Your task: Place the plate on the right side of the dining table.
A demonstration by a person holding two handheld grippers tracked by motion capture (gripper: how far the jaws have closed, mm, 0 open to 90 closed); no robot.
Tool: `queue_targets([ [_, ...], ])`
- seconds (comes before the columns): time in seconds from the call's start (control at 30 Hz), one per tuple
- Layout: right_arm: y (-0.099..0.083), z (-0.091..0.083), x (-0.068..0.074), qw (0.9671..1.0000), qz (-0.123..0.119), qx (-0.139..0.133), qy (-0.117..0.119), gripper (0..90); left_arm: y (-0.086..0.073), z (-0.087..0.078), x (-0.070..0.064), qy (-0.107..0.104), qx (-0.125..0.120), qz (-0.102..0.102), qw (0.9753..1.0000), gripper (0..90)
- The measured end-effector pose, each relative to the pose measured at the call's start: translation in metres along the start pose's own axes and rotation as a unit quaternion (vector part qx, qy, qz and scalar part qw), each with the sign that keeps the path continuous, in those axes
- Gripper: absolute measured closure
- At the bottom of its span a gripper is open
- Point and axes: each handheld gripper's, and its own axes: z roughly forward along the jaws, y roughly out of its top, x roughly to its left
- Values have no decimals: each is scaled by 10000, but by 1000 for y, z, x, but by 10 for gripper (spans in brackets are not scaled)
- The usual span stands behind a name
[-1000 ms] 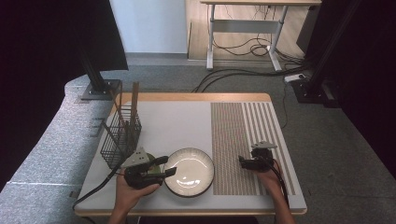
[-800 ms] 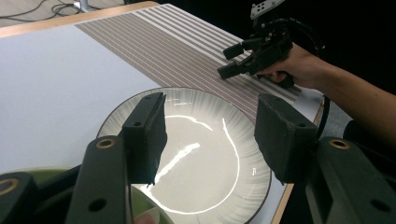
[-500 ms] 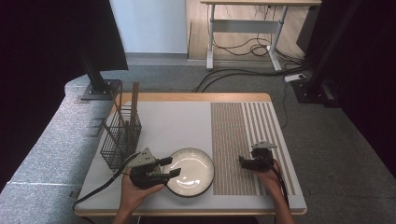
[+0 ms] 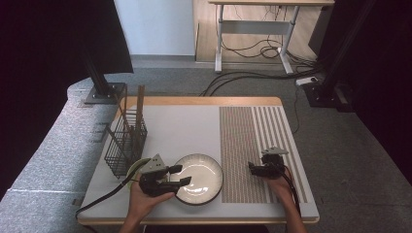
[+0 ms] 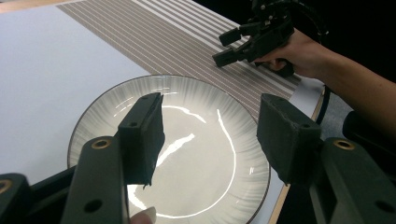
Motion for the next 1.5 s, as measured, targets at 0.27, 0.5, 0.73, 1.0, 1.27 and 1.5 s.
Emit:
queue_targets([
  [0.27,0,0,0,10000,0,0,1,172,0,1,-1,-33,-18,-39,10000,411],
  [0.5,0,0,0,10000,-2,-2,-4,172,2,4,-7,-8,32,43,10000,411],
  [0.73,0,0,0,10000,-1,-2,-3,172,3,10,-14,-80,51,76,9999,410],
  [1.0,0,0,0,10000,-2,-2,-5,172,3,15,-14,-101,52,30,9999,413],
  [1.27,0,0,0,10000,-5,-3,-7,170,2,27,-24,-136,232,147,9995,410],
  [1.5,0,0,0,10000,-11,-4,-9,171,3,27,-25,-175,157,86,9997,411],
])
